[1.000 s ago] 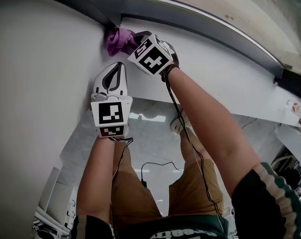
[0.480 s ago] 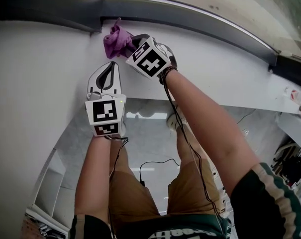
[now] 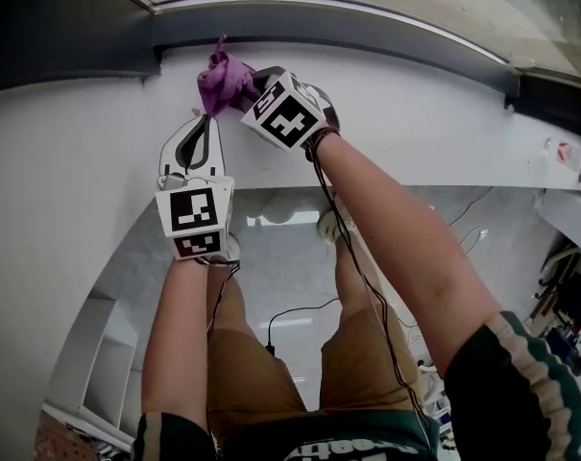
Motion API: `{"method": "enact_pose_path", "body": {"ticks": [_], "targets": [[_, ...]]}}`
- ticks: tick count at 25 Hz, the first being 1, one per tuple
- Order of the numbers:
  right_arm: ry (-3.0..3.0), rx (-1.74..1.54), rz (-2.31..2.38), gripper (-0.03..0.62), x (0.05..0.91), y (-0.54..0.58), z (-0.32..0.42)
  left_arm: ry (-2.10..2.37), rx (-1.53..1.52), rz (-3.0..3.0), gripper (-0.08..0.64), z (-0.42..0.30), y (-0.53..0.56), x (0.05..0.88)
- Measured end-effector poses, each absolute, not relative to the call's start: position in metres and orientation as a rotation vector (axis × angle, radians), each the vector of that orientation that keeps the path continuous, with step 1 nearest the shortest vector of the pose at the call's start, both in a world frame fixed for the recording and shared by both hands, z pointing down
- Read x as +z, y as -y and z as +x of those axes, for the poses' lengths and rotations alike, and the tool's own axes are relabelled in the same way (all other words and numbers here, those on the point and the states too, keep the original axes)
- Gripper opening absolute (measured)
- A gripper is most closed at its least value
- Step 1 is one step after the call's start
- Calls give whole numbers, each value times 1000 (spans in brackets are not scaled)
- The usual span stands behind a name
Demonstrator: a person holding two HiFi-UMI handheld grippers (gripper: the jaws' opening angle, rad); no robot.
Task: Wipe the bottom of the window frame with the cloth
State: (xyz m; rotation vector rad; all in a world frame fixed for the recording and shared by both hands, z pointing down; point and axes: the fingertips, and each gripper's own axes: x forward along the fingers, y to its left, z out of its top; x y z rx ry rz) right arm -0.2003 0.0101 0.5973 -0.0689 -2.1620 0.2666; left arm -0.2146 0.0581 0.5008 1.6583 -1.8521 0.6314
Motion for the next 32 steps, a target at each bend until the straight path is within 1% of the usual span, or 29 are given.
{"method": "enact_pose_path", "body": {"ticks": [8, 32], "targets": [[2149, 273, -19, 63, 596, 11, -162, 1805, 632, 1715, 9, -181, -40, 500], [2128, 347, 158, 63, 600, 81, -16, 1647, 712, 1884, 9, -56, 35, 510]]}}
